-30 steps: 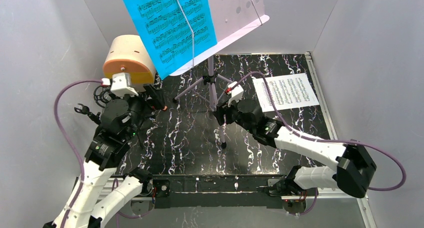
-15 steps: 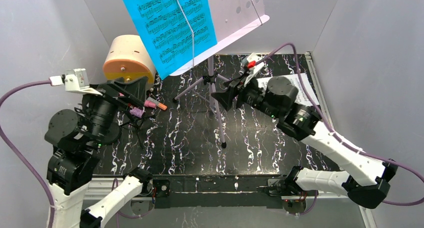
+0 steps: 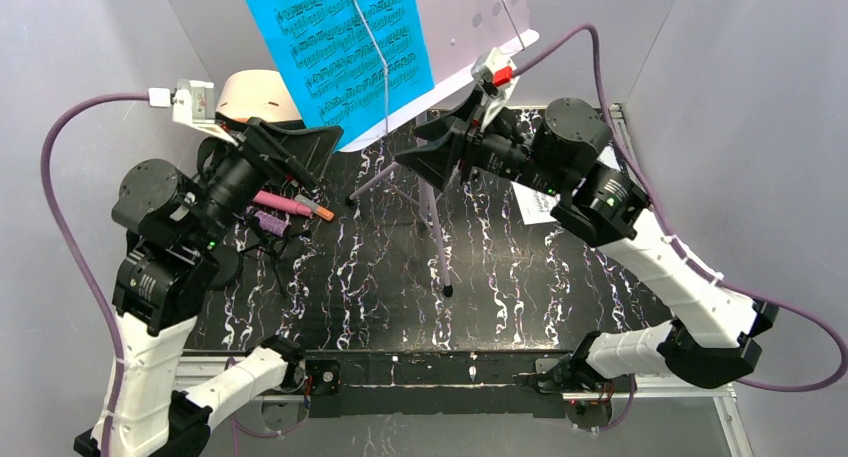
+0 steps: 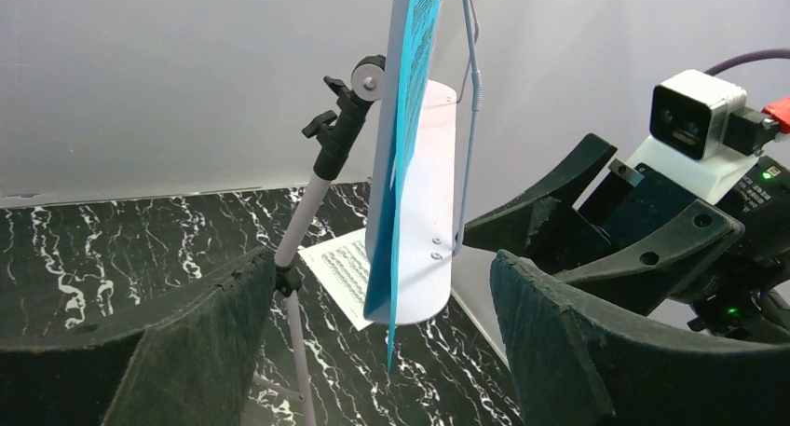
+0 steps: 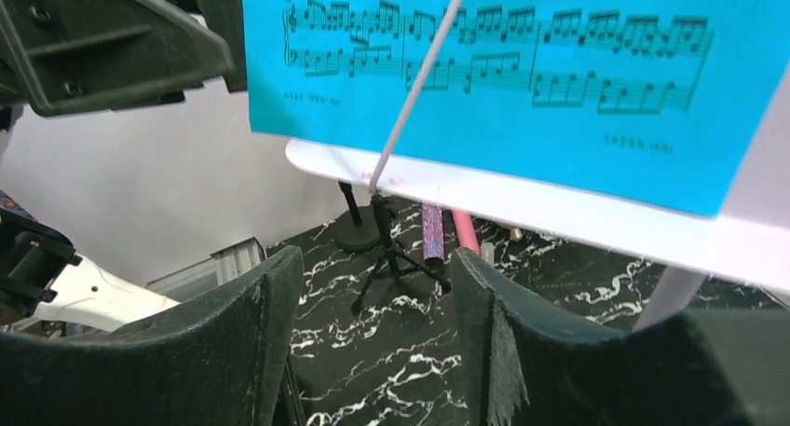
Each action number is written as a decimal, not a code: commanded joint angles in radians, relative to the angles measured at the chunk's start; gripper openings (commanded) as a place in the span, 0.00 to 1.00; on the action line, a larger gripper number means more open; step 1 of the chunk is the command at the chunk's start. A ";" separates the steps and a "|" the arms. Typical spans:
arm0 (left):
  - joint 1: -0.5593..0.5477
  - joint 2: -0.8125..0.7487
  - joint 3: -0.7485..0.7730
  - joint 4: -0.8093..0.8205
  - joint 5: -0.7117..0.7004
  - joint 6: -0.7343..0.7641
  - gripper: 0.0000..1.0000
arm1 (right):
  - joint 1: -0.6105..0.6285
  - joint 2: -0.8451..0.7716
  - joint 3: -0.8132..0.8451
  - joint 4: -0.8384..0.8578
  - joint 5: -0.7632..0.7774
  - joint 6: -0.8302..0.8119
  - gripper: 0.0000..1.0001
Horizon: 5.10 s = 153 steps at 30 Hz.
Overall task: Pack up the instrument practice props
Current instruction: Pick up the sheet music from the music stand, then place the sheet music at the center of the board.
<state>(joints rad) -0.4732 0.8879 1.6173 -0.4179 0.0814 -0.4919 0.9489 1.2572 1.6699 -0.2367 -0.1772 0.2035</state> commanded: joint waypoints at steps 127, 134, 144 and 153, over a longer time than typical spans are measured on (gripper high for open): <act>0.004 -0.434 -0.294 -0.323 -0.333 -0.065 0.00 | -0.043 0.017 -0.112 0.549 0.080 -0.202 0.88; 0.004 -0.394 -0.378 -0.266 -0.227 -0.119 0.00 | -0.043 -0.120 -0.260 0.535 0.119 -0.185 0.91; 0.004 -0.297 -0.491 -0.141 0.012 -0.191 0.00 | -0.042 -0.284 -0.557 0.336 0.288 0.106 0.98; 0.004 -0.240 -0.545 -0.062 0.174 -0.221 0.00 | -0.049 -0.266 -0.730 0.260 0.238 0.412 0.99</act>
<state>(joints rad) -0.4732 0.6357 1.0836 -0.5396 0.1486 -0.6926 0.9096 0.9928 0.9844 0.0322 0.0788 0.4259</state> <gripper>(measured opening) 0.007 0.985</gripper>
